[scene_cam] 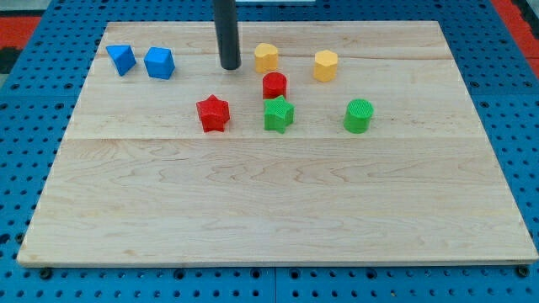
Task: Place the blue blocks left to the yellow heart
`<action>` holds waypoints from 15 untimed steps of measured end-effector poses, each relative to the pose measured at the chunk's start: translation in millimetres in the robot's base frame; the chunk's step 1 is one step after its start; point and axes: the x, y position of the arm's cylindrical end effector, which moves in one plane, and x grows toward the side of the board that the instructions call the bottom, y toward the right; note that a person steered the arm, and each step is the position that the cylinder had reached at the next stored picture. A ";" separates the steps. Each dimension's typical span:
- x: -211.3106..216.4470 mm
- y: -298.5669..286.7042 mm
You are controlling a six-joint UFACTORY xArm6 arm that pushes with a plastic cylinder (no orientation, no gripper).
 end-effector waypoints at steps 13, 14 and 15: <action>-33.4 -70.3; 52.7 -80.7; 60.1 -185.0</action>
